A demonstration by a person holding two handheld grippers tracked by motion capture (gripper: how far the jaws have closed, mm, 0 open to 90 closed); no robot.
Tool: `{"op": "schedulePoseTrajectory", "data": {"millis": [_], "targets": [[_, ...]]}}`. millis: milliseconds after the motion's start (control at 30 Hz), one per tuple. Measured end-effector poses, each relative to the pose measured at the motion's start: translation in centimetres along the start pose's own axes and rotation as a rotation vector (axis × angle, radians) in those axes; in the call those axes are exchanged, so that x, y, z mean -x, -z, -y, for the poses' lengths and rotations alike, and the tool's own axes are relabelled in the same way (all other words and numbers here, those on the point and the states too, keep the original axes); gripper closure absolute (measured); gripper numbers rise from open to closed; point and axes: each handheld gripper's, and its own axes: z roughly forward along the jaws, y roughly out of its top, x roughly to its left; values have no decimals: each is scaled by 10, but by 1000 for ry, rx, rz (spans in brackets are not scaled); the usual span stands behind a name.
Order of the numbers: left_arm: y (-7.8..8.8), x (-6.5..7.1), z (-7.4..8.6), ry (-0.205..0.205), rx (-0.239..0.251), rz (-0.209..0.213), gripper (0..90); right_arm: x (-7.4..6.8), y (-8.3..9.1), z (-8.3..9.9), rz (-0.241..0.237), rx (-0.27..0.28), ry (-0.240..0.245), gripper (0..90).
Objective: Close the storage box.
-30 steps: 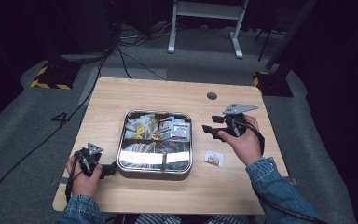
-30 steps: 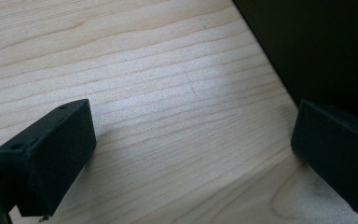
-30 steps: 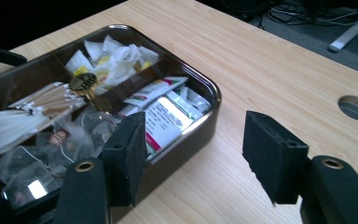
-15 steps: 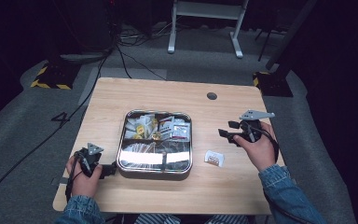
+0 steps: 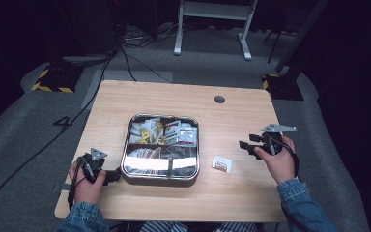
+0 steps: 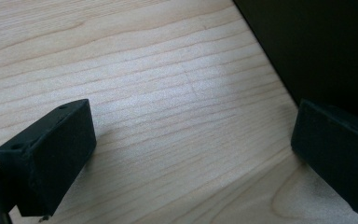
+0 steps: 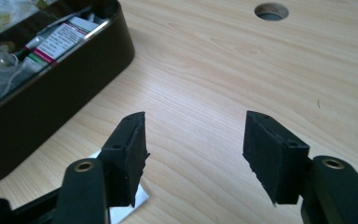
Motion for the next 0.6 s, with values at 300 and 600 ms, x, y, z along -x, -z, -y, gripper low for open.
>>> {"op": "schedulePoseTrajectory", "data": {"millis": [300, 600], "targets": [[0, 0, 0, -1, -1, -2, 1, 10, 0, 25, 6, -20, -41, 400], [0, 0, 0, 0, -1, -1, 1, 16, -7, 53, 20, -58, -45, 389]]}}
